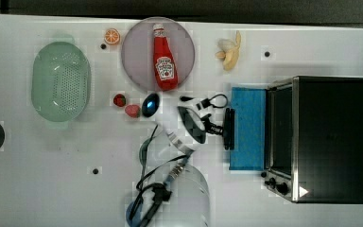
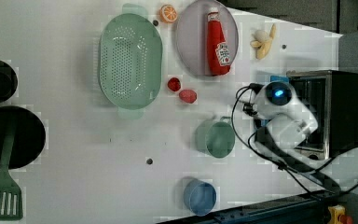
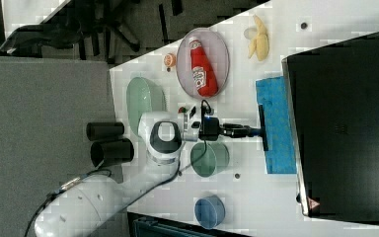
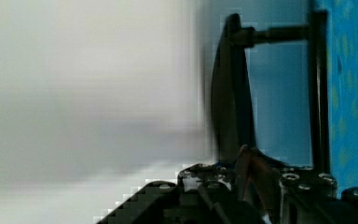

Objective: Flap open oven.

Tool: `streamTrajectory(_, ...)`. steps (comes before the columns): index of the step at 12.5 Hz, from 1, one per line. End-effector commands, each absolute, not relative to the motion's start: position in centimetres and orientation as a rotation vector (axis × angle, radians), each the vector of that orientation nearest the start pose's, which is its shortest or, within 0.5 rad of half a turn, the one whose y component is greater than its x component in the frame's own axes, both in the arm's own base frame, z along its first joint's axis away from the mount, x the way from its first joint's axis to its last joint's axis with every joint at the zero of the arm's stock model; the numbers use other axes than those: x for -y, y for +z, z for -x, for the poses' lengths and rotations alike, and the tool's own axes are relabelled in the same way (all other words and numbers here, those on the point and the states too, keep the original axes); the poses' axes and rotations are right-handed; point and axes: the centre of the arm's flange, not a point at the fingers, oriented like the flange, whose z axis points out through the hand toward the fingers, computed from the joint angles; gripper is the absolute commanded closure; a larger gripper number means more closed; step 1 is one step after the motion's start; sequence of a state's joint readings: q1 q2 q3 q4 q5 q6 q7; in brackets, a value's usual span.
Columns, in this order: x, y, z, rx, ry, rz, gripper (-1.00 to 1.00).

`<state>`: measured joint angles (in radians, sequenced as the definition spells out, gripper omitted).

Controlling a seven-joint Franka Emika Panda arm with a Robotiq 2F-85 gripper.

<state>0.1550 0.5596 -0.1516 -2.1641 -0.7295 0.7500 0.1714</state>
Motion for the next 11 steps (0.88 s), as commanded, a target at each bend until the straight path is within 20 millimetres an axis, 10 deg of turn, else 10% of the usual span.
streamTrajectory(1,-2.7,20.1,-55.6,0.789,0.054,-2.653,0.65)
streamTrajectory(5,-1.8,31.5,-56.3,1.304,0.057,-2.742,0.65)
streamTrajectory(11,2.3,47.9,-53.2,1.491,0.065,-2.719,0.65)
